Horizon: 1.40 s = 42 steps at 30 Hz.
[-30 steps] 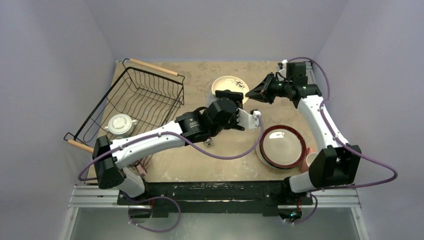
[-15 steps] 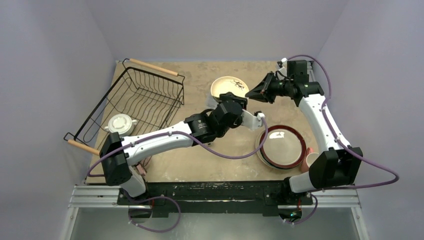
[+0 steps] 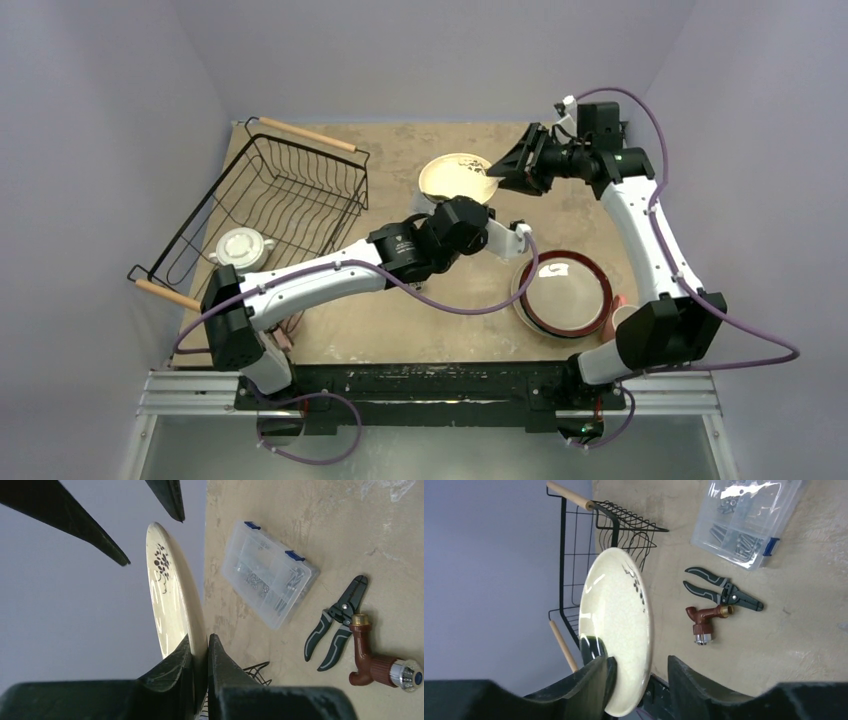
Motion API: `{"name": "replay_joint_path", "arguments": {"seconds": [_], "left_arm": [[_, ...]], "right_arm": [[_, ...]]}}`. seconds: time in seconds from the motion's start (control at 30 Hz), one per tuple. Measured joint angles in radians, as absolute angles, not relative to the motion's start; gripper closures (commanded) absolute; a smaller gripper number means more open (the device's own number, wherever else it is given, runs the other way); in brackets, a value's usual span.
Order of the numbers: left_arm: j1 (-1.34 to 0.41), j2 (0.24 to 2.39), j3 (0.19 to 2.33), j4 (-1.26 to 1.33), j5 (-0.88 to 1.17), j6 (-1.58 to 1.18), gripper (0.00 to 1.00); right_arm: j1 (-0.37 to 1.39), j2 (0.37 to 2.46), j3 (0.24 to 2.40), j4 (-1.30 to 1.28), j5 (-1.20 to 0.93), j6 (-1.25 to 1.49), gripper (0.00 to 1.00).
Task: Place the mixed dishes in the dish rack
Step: Insert the plate into the dish rack.
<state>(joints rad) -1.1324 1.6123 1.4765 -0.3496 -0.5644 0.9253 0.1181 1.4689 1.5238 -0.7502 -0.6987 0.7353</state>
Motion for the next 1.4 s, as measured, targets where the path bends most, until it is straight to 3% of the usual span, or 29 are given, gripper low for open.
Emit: {"name": "replay_joint_path", "arguments": {"seconds": [0.07, 0.17, 0.47, 0.7, 1.0, 1.2, 1.4], "left_arm": [[-1.13, 1.611, 1.494, -0.391, -0.545, 0.892, 1.0], [-1.124, 1.6, 1.518, -0.466, -0.496, 0.824, 1.0], [-0.969, 1.546, 1.737, -0.718, -0.247, 0.511, 1.0], [-0.678, 1.343, 1.752, -0.764, 0.048, 0.28, 1.0], [-0.055, 1.107, 1.668, -0.693, 0.481, 0.075, 1.0], [0.079, 1.166, 1.592, -0.628, 0.58, 0.055, 1.0], [0.198, 1.401, 1.567, -0.578, 0.577, 0.057, 1.0]], "right_arm": [[0.119, 1.485, 1.561, -0.766, -0.694, 0.715, 0.32], [0.119, 1.517, 1.656, -0.797, -0.672, 0.689, 0.24], [0.096, 1.596, 2.047, -0.869, -0.539, 0.619, 0.21], [0.027, 1.542, 1.985, -0.834, -0.509, 0.629, 0.21], [0.028, 1.591, 1.931, -0.856, -0.562, 0.636, 0.15], [0.035, 1.597, 1.931, -0.896, -0.599, 0.609, 0.15], [0.094, 1.594, 1.903, -0.934, -0.602, 0.569, 0.14]]}}
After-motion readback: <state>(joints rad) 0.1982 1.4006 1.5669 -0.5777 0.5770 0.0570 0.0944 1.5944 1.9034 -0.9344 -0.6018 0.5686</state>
